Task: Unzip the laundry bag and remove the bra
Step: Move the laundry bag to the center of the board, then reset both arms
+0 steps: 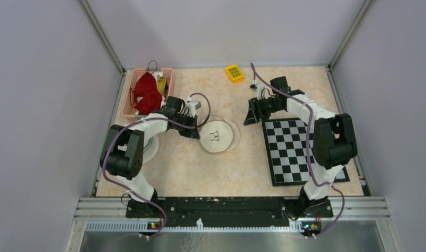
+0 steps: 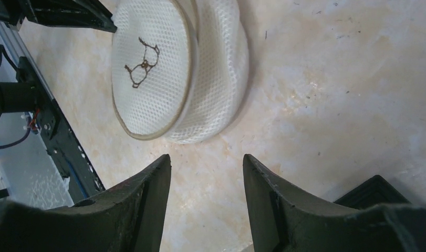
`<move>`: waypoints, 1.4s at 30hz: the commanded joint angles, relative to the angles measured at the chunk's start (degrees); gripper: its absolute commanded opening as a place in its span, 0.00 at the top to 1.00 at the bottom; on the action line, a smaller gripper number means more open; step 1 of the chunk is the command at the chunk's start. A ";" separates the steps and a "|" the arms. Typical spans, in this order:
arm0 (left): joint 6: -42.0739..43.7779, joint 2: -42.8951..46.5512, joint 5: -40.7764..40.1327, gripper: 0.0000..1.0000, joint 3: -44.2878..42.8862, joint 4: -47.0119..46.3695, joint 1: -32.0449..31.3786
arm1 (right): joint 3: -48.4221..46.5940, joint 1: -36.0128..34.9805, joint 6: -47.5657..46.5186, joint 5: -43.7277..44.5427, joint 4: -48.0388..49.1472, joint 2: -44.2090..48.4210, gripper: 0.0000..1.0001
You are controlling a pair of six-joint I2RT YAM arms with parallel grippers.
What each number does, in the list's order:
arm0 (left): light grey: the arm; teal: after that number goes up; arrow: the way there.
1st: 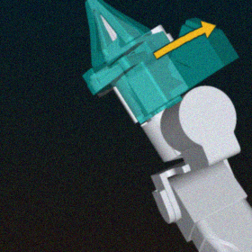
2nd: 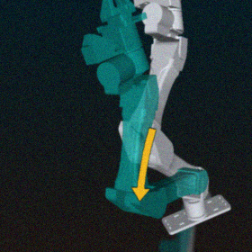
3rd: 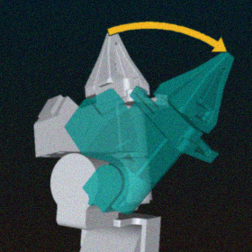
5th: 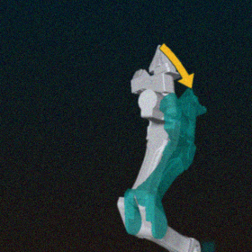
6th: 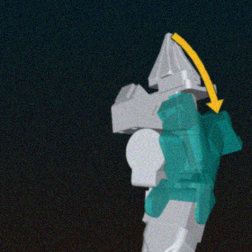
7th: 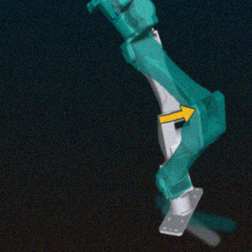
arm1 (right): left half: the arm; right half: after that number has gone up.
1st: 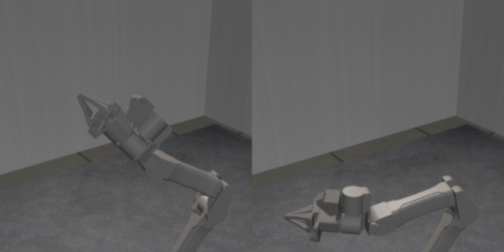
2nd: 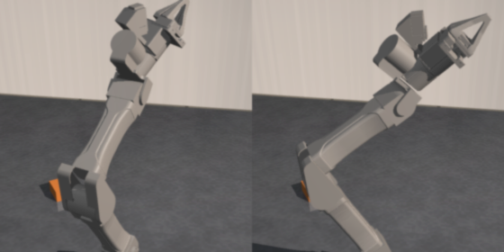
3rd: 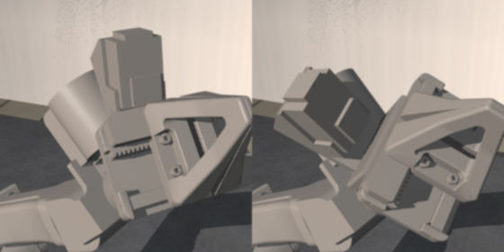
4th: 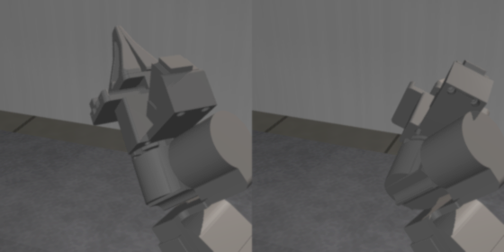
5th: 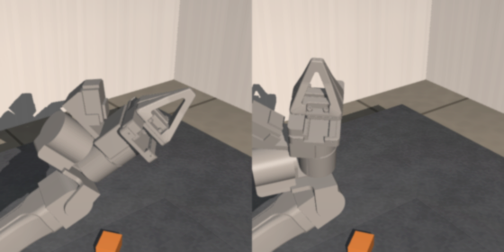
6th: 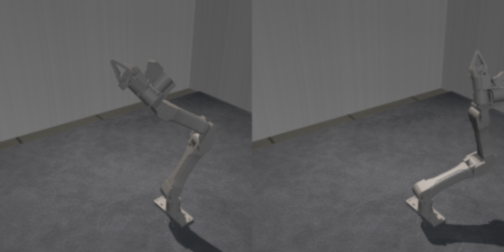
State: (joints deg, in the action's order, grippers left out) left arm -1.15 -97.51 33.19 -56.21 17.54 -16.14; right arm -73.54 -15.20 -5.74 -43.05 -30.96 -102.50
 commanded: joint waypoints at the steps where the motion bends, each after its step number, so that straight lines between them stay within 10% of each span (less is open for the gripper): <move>1: 13.17 4.65 -8.19 1.00 0.42 10.82 0.41 | 0.60 0.13 0.32 -1.75 1.54 2.79 0.47; 19: 31.12 10.50 -28.48 1.00 1.48 24.98 4.98 | 3.28 0.10 2.05 -3.55 1.47 6.08 0.47; 28: 29.58 9.92 -24.65 0.05 -14.37 31.94 4.71 | -0.19 0.32 3.16 -2.61 -0.65 9.84 0.42; 34: 27.19 3.90 -20.19 0.01 -37.96 41.44 5.34 | -6.40 3.80 3.09 -0.43 -5.12 13.70 0.20; 42: 18.27 -3.77 -11.51 0.01 -59.41 42.99 13.33 | -13.99 16.93 4.02 -3.48 -7.46 16.83 0.17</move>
State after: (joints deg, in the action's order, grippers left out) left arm 23.44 -98.98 15.66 -110.19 58.39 -7.88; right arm -82.85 -4.95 -2.28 -44.31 -36.80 -88.33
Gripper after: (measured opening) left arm 0.987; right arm 0.829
